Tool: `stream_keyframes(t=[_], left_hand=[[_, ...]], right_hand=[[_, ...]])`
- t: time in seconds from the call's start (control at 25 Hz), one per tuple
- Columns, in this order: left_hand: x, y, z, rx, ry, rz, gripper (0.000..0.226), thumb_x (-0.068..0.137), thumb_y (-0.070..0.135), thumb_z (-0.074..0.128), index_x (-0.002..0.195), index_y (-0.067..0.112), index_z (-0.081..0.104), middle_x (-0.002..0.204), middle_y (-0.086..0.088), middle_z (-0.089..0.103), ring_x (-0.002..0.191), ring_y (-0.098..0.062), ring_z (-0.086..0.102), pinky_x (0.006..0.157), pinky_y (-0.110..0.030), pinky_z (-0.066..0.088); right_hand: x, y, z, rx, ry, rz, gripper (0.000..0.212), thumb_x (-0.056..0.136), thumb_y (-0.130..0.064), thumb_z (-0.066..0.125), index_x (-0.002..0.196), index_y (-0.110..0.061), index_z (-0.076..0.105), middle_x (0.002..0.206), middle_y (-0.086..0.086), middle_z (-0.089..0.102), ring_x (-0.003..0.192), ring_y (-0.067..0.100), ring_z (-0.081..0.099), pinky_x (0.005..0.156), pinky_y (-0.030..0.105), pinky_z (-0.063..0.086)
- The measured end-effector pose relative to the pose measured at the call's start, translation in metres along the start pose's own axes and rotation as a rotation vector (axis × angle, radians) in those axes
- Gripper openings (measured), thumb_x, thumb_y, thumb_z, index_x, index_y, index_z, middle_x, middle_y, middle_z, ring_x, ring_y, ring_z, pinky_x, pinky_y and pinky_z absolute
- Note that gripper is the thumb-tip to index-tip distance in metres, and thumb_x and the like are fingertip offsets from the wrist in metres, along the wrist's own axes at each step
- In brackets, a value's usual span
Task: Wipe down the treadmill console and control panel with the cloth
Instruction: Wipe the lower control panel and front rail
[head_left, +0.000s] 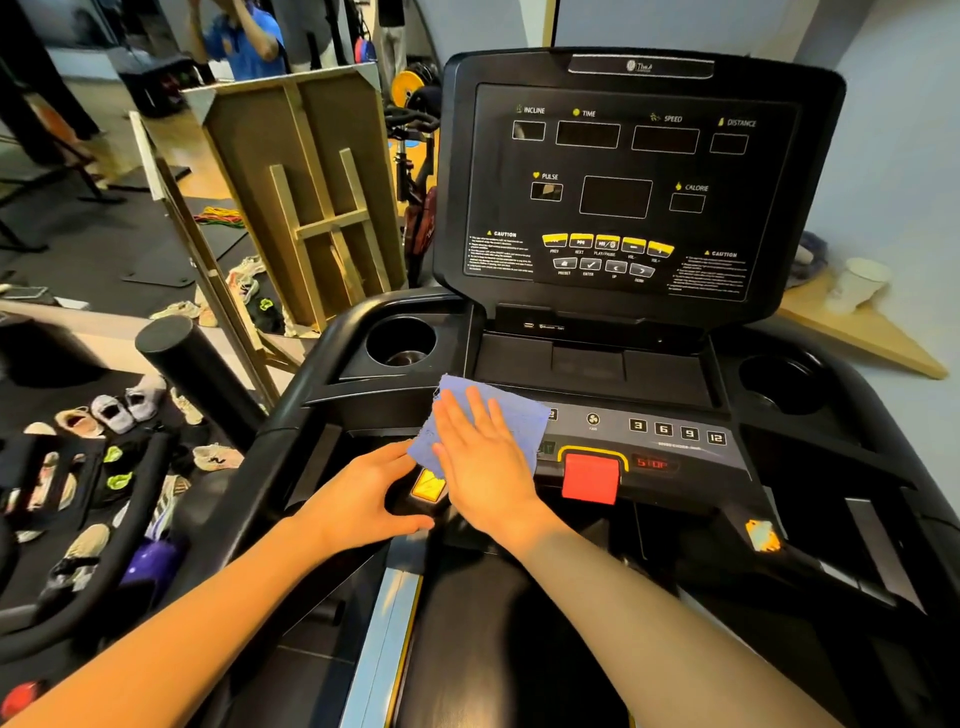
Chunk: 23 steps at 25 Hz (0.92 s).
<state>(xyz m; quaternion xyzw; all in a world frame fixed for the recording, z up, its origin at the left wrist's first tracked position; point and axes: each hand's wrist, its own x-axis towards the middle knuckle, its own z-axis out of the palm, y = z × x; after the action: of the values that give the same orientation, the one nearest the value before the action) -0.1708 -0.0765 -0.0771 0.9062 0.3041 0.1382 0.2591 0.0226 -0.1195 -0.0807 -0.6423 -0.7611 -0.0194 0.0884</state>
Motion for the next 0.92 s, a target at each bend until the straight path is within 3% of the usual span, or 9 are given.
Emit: stream_keyframes(t=[0.12, 0.28, 0.48, 0.64, 0.76, 0.84, 0.92], left_hand=[[-0.002, -0.003, 0.002, -0.005, 0.018, 0.019, 0.057, 0.077, 0.054, 0.076, 0.128, 0.037, 0.060, 0.129, 0.019, 0.058, 0.118, 0.002, 0.056, 0.100, -0.023, 0.048], [-0.005, -0.005, 0.002, -0.004, 0.011, 0.025, 0.041, 0.077, 0.052, 0.077, 0.114, 0.038, 0.068, 0.123, 0.021, 0.060, 0.113, 0.004, 0.058, 0.096, -0.023, 0.050], [-0.002, 0.003, -0.004, -0.022, 0.044, 0.038, 0.065, 0.077, 0.054, 0.076, 0.136, 0.033, 0.057, 0.138, 0.016, 0.057, 0.128, 0.004, 0.050, 0.108, -0.019, 0.041], [0.007, 0.007, -0.004, 0.015, 0.016, 0.020, 0.085, 0.074, 0.056, 0.077, 0.147, 0.026, 0.045, 0.140, 0.012, 0.057, 0.128, 0.000, 0.052, 0.108, -0.025, 0.043], [0.008, 0.005, -0.002, 0.067, 0.026, -0.017, 0.093, 0.072, 0.056, 0.079, 0.149, 0.022, 0.040, 0.143, 0.013, 0.050, 0.131, -0.004, 0.048, 0.111, -0.023, 0.037], [0.009, 0.005, -0.002, 0.074, 0.027, -0.018, 0.093, 0.072, 0.053, 0.080, 0.150, 0.022, 0.039, 0.139, 0.018, 0.045, 0.132, -0.002, 0.043, 0.110, -0.017, 0.031], [0.010, 0.006, -0.003, 0.079, 0.020, -0.009, 0.094, 0.072, 0.054, 0.080, 0.150, 0.022, 0.039, 0.140, 0.019, 0.043, 0.133, -0.002, 0.042, 0.111, -0.016, 0.029]], right_hand=[[-0.004, -0.014, 0.003, -0.016, 0.017, -0.036, 0.064, 0.096, -0.028, 0.053, 0.150, -0.004, 0.030, 0.158, 0.014, 0.030, 0.148, 0.040, 0.014, 0.121, 0.050, 0.013], [-0.014, -0.019, 0.010, -0.056, 0.025, -0.086, 0.056, 0.101, -0.032, 0.044, 0.149, -0.005, 0.034, 0.157, 0.011, 0.035, 0.149, 0.037, 0.015, 0.121, 0.047, 0.011], [-0.028, 0.001, 0.008, -0.106, 0.009, -0.189, 0.061, 0.098, -0.027, 0.050, 0.154, -0.013, 0.027, 0.161, 0.004, 0.026, 0.150, 0.031, 0.011, 0.121, 0.046, 0.009], [-0.051, 0.031, -0.004, -0.052, -0.024, -0.218, 0.087, 0.085, -0.001, 0.055, 0.157, -0.018, 0.009, 0.165, 0.001, 0.006, 0.151, 0.027, 0.000, 0.122, 0.046, 0.003], [-0.074, 0.058, -0.015, -0.048, -0.047, -0.209, 0.088, 0.083, 0.008, 0.040, 0.158, -0.022, 0.004, 0.165, -0.003, -0.002, 0.151, 0.023, -0.009, 0.120, 0.042, -0.006], [-0.087, 0.074, -0.021, -0.036, -0.049, -0.191, 0.081, 0.082, 0.002, 0.020, 0.158, -0.022, 0.006, 0.165, -0.004, -0.001, 0.151, 0.022, -0.008, 0.121, 0.043, -0.004], [-0.100, 0.088, -0.025, -0.029, -0.047, -0.167, 0.080, 0.081, 0.000, 0.020, 0.158, -0.021, 0.008, 0.165, -0.005, 0.001, 0.151, 0.022, -0.006, 0.122, 0.045, 0.001]])
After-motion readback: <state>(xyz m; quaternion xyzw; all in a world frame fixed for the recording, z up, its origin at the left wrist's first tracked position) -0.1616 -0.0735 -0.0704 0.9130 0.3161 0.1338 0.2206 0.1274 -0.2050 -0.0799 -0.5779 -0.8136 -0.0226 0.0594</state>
